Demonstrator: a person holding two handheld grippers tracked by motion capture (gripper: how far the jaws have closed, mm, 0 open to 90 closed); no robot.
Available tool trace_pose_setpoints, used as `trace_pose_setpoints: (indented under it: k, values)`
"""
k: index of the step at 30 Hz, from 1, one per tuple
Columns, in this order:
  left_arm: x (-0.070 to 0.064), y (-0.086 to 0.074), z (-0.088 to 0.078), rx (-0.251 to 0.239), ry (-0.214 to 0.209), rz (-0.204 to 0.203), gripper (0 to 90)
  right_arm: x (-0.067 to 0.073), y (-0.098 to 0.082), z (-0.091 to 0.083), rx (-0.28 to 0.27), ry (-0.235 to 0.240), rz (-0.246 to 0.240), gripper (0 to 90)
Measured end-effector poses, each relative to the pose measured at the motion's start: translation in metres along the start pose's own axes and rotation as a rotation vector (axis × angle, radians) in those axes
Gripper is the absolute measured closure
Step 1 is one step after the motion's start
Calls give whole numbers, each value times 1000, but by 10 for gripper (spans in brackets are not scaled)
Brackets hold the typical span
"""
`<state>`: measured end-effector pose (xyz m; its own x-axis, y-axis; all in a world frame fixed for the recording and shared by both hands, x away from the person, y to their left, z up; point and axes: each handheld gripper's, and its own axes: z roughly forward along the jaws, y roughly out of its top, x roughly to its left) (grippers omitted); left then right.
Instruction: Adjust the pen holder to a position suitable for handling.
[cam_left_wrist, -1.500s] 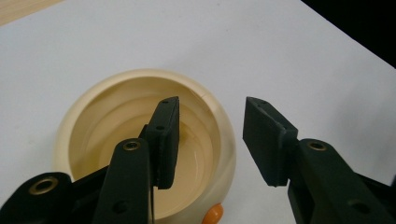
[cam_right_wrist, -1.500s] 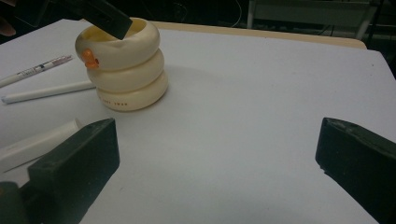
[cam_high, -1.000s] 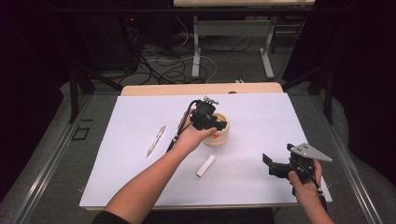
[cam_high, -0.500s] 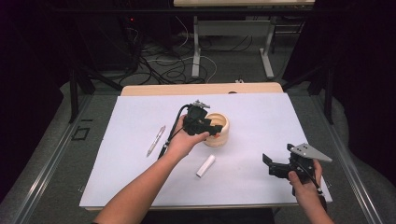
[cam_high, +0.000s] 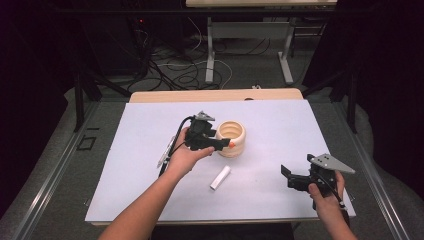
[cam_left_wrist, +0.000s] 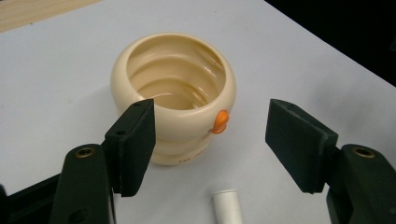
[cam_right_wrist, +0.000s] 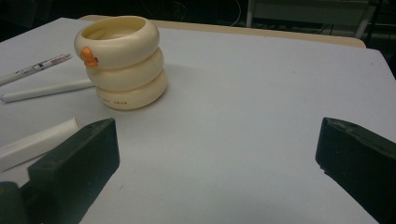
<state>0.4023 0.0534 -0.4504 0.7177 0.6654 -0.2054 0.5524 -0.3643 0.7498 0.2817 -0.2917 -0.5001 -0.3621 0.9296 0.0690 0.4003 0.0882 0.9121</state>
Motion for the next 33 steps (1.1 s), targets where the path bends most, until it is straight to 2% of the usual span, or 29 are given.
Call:
trace_pose_setpoints:
  k: [6, 8, 12, 14, 18, 23, 27, 29, 30, 33]
  values:
    - [12, -9, -10, 1, 53, 34, 321, 0, 0, 1, -4, 1, -2, 0]
    - [16, -12, -12, -4, 64, 28, 320, 0, -1, 1, -5, -5, -6, 0]
    - [25, -18, -17, -3, 112, 49, 321, 0, -1, 1, -3, -5, -3, 0]
    - [29, -21, -19, 0, 127, 46, 322, 0, -1, 1, -3, -5, -2, 0]
    - [38, -28, -22, 3, 125, 16, 329, 2, -1, 2, -3, -14, 5, 0]
    - [46, -36, -24, 16, 131, 0, 329, 1, -1, 2, 5, 0, -6, 0]
    - [51, -41, -24, 26, 142, 11, 329, 2, -1, 2, 3, 2, -1, 0]
    - [53, -44, -23, 37, 149, 2, 341, 1, -1, 2, 3, 3, -6, 0]
    - [54, -45, -23, 43, 154, 9, 343, 1, -1, 2, 7, 3, -8, 0]
    - [57, -48, -22, 63, 161, 4, 358, 1, -1, 1, 13, -3, 6, 0]
